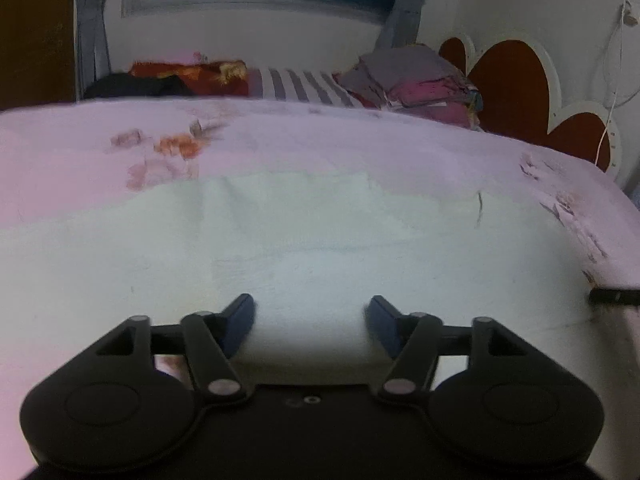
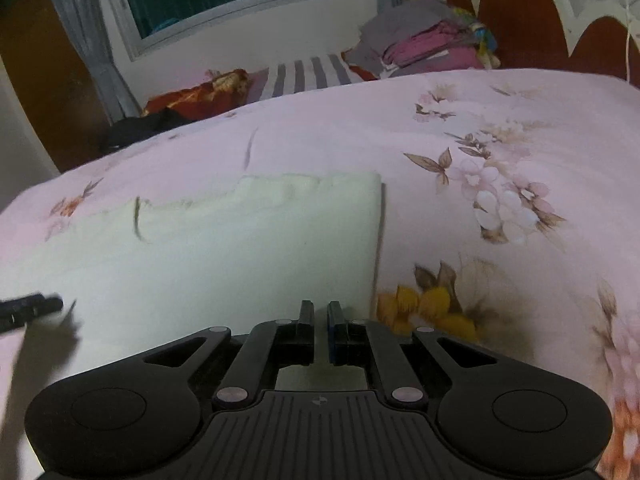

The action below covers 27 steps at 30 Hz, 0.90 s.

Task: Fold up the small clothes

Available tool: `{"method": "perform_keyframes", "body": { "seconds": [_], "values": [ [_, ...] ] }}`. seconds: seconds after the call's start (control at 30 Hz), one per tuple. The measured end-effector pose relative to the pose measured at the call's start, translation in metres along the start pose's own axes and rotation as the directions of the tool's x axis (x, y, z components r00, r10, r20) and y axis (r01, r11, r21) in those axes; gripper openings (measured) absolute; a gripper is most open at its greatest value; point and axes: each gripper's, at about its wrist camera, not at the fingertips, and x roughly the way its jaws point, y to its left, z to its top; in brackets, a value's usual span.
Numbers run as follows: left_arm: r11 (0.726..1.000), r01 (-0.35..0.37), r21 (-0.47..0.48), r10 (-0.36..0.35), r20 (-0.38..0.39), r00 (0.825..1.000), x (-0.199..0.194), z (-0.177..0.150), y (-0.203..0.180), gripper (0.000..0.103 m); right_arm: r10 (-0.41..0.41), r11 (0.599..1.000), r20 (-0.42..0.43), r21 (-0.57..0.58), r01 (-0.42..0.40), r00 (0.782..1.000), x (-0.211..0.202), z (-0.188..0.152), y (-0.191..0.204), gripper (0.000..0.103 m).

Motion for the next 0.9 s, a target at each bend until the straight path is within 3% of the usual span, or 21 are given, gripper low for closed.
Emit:
{"method": "perform_keyframes", "body": {
  "seconds": [0.07, 0.13, 0.23, 0.3, 0.33, 0.37, 0.4, 0.47, 0.5, 0.53, 0.6, 0.67, 0.8, 0.9],
  "values": [
    [0.999, -0.012, 0.033, 0.012, 0.007, 1.0, 0.001, -0.005, -0.003, 0.066, -0.019, 1.0, -0.051, -0.008, 0.019, 0.999, 0.011, -0.012, 0.001, 0.005],
    [1.0, 0.0, 0.025, 0.0, 0.015, 1.0, -0.009, -0.004, -0.001, 0.069, -0.044, 0.999, -0.047, -0.018, 0.043, 0.998, 0.005, -0.009, 0.007, 0.006],
    [0.999, -0.03, -0.027, 0.031, 0.055, 0.998, -0.031, -0.009, 0.019, 0.085, -0.034, 0.999, 0.029, -0.004, 0.034, 0.999, -0.016, -0.003, 0.018, 0.006],
    [0.994, -0.058, -0.092, 0.065, 0.072, 0.995, -0.048, -0.016, 0.047, 0.084, -0.025, 0.999, 0.06, 0.027, 0.024, 0.998, -0.024, -0.002, 0.023, 0.012],
    [0.987, -0.083, -0.139, 0.094, 0.077, 0.993, -0.058, -0.019, 0.067, 0.084, -0.024, 0.999, 0.069, 0.036, 0.022, 0.997, -0.026, -0.002, 0.026, 0.024],
    [0.975, -0.11, -0.191, 0.127, 0.082, 0.988, -0.067, -0.025, 0.091, 0.081, -0.029, 0.999, 0.077, 0.037, 0.026, 0.997, -0.028, -0.002, 0.029, 0.065],
    [0.962, -0.136, -0.236, 0.16, 0.086, 0.983, -0.075, -0.03, 0.113, 0.078, -0.032, 0.999, 0.099, 0.032, 0.028, 0.995, -0.03, -0.003, 0.034, 0.079],
    [0.917, -0.205, -0.342, 0.244, 0.073, 0.967, -0.091, -0.041, 0.164, 0.069, -0.008, 1.0, 0.124, 0.01, 0.007, 0.992, -0.033, -0.005, 0.042, 0.075],
    [0.895, -0.244, -0.373, 0.286, 0.059, 0.956, -0.097, -0.045, 0.185, 0.069, -0.008, 1.0, 0.119, 0.005, 0.008, 0.993, -0.032, -0.004, 0.045, 0.061],
    [0.871, -0.28, -0.404, 0.328, 0.052, 0.943, -0.104, -0.049, 0.206, 0.068, -0.014, 1.0, 0.114, 0.006, 0.013, 0.993, -0.03, -0.004, 0.048, 0.057],
    [0.808, -0.284, -0.516, 0.362, 0.054, 0.931, -0.119, -0.058, 0.249, 0.064, -0.008, 0.999, 0.105, 0.04, 0.004, 0.994, -0.023, -0.003, 0.048, 0.041],
    [0.735, -0.217, -0.642, 0.346, 0.08, 0.935, -0.129, -0.067, 0.289, 0.053, -0.008, 0.996, 0.088, 0.084, 0.0, 0.996, -0.018, -0.005, 0.049, 0.041],
    [0.596, -0.031, -0.802, 0.302, 0.188, 0.935, -0.135, -0.085, 0.343, 0.052, -0.008, 0.994, 0.069, 0.111, 0.0, 0.998, -0.011, -0.005, 0.061, 0.041],
    [0.508, 0.07, -0.858, 0.304, 0.255, 0.918, -0.131, -0.094, 0.364, 0.051, -0.003, 0.993, 0.065, 0.121, -0.005, 0.998, -0.01, -0.003, 0.069, 0.041]
  ]
}}
